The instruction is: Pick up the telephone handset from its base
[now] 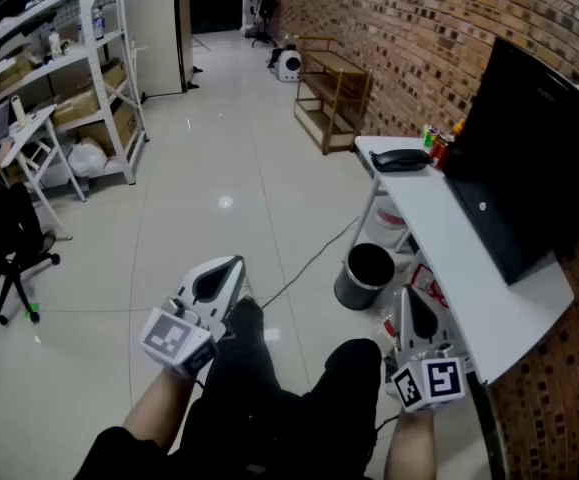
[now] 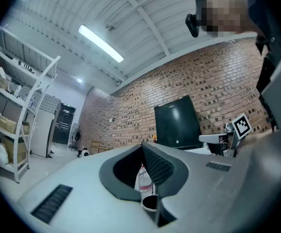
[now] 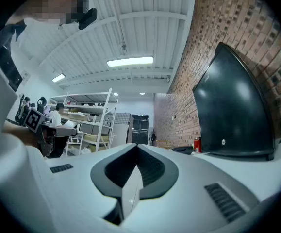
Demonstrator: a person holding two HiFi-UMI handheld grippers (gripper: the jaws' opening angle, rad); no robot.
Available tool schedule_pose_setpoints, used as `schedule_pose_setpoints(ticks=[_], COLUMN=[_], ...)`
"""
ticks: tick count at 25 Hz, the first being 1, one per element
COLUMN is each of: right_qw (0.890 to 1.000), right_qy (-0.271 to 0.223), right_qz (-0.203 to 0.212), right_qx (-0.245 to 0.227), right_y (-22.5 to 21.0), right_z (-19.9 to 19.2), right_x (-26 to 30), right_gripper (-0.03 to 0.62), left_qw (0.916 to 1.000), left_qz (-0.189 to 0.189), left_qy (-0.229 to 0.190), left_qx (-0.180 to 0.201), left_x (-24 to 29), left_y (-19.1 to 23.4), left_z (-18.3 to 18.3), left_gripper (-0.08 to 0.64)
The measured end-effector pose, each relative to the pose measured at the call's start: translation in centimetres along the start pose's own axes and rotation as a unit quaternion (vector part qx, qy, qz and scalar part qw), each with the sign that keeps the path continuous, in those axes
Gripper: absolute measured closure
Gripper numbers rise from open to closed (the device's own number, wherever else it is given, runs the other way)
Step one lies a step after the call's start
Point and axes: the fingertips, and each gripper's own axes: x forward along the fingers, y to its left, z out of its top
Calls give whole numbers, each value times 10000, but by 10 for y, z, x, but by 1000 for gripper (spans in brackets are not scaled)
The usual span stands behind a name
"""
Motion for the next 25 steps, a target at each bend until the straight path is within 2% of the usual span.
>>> schedule_pose_setpoints(ticks=[6,11,17,25], right_qw=[9997,9999,9994,9990], right_qy=[-213,-31,245,275], right_qz=[-104,-146,-230,-295], right_qx=[-67,36,112,173], right_y=[-14,-22,-46,-85], right_z=[18,-4,-35,-48], right_x=[13,32,81,134], right_gripper=[583,583,583,583], left_qw=[9995,9995,9983,9963], left_qz=[-184,-283,-570,-856], left_qy=[-217,-103,-30,59], left_qx=[133,125,96,-85], left_x=[26,57,124,202], left_y=[1,16,26,26], left_z=[9,-9,-35,-63], left_gripper=[560,560,560,560])
